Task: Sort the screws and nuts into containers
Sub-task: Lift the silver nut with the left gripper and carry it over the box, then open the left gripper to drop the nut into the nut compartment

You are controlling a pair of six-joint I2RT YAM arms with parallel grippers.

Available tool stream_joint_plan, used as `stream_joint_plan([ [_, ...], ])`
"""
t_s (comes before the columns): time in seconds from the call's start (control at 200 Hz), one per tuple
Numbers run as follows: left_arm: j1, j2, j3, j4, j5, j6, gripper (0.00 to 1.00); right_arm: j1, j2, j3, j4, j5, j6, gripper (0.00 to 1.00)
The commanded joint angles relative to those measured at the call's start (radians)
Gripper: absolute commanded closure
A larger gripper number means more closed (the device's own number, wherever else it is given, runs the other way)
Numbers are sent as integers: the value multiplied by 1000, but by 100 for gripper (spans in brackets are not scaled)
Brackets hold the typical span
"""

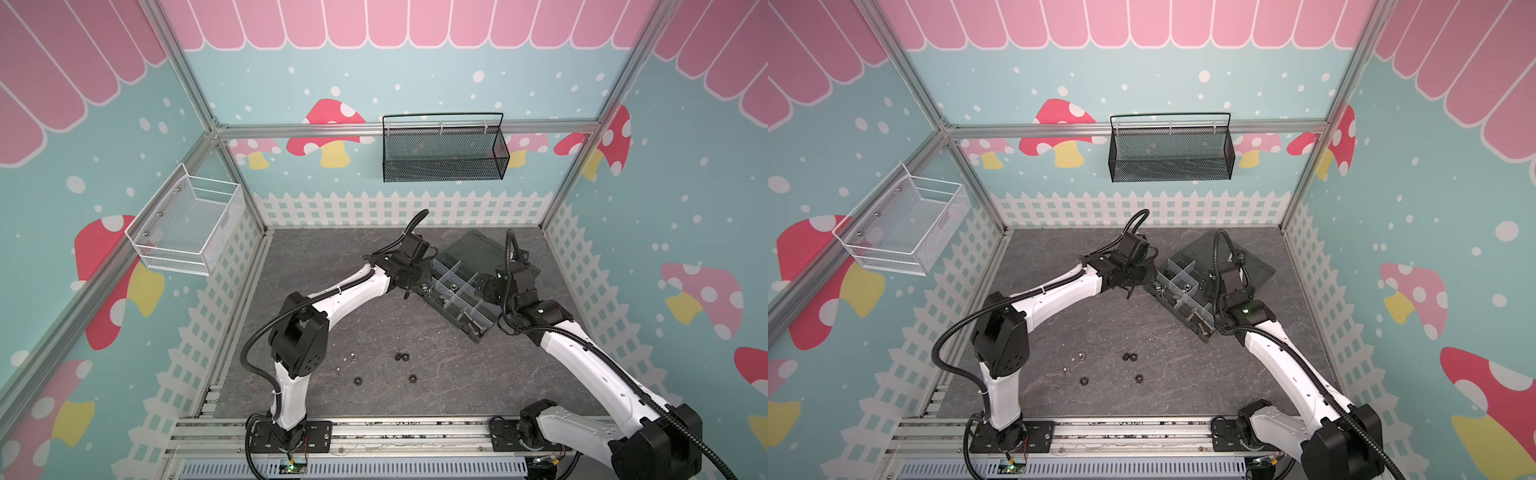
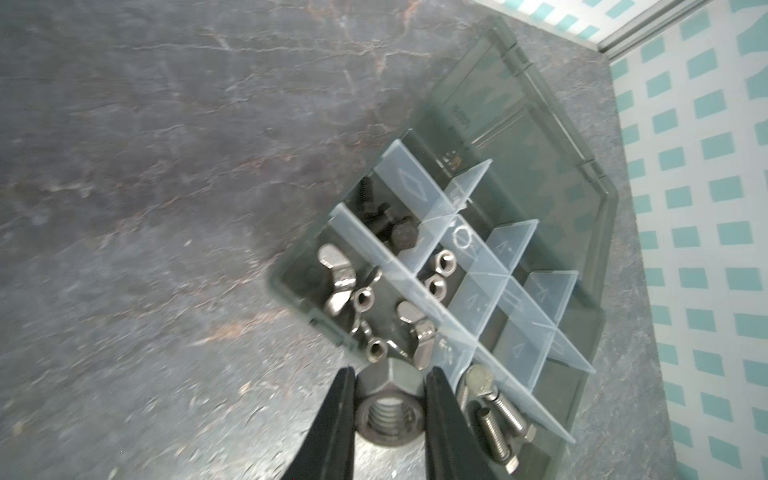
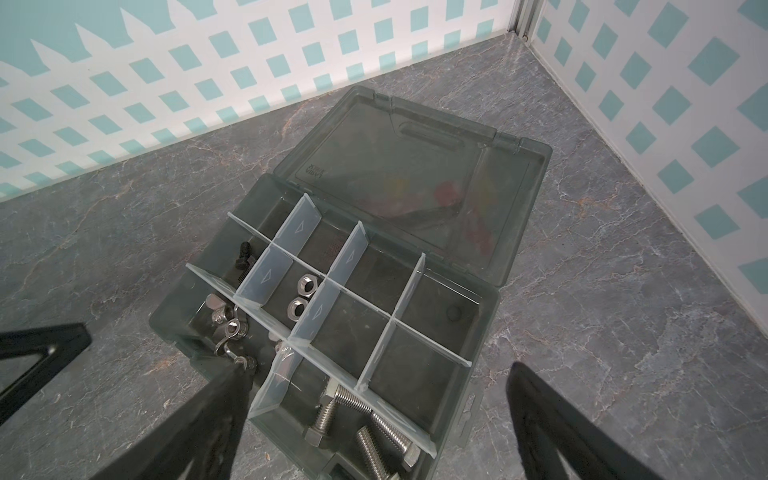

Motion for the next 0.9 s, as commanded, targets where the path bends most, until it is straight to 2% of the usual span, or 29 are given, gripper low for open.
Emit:
stream_joint_plan([
  [0.0, -15, 77, 87, 5, 46, 14, 78, -2, -29, -14, 2, 17, 20, 2],
  [0.435, -33, 316, 362, -45, 116, 15, 73, -2, -45, -29, 18, 9, 21, 2],
  [0.896, -53, 390, 410, -59, 138, 17, 66, -2, -74, -47, 33, -1, 18, 2],
])
